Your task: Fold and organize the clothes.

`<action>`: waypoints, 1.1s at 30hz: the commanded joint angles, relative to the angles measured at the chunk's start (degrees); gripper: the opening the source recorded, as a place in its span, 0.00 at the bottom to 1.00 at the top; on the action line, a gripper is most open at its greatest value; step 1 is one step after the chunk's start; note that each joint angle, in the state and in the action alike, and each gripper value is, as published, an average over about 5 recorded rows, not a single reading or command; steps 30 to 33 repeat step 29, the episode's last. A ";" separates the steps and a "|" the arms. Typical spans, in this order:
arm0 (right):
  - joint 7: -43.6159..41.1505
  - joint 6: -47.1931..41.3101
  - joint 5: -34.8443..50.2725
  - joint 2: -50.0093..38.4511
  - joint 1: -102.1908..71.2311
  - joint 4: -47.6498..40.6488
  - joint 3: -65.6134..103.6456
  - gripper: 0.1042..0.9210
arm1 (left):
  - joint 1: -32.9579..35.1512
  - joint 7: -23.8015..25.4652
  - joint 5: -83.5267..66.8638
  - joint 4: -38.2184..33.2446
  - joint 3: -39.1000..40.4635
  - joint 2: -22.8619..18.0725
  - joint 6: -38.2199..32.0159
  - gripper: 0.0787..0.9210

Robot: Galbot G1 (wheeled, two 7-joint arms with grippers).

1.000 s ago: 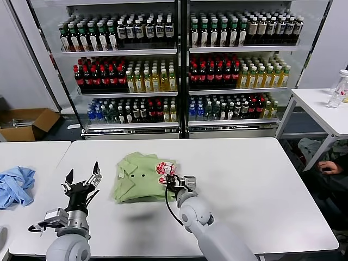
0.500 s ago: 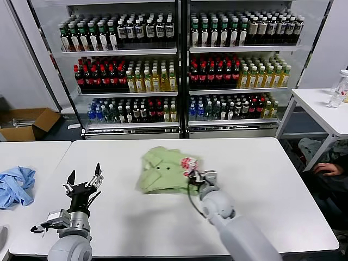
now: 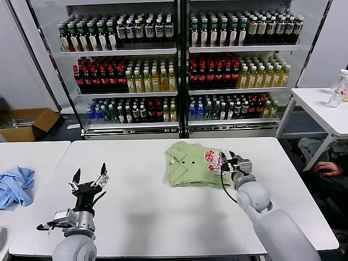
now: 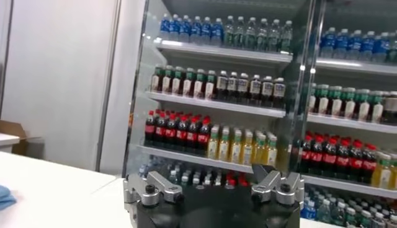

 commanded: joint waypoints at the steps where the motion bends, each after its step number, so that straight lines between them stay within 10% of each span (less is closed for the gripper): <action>1: -3.51 8.71 -7.50 -5.23 -10.68 11.29 7.12 0.42 | 0.44 1.45 3.71 -0.58 1.00 -0.67 -0.46 0.88; 14: -0.99 13.19 -5.75 -7.91 -16.64 15.96 10.54 0.85 | 0.37 3.85 5.73 -0.41 2.76 -2.53 -0.74 0.88; 33: -0.23 13.91 -7.37 -6.91 -20.04 18.06 11.32 0.88 | 1.42 6.07 5.91 -1.77 2.96 -1.35 0.51 0.88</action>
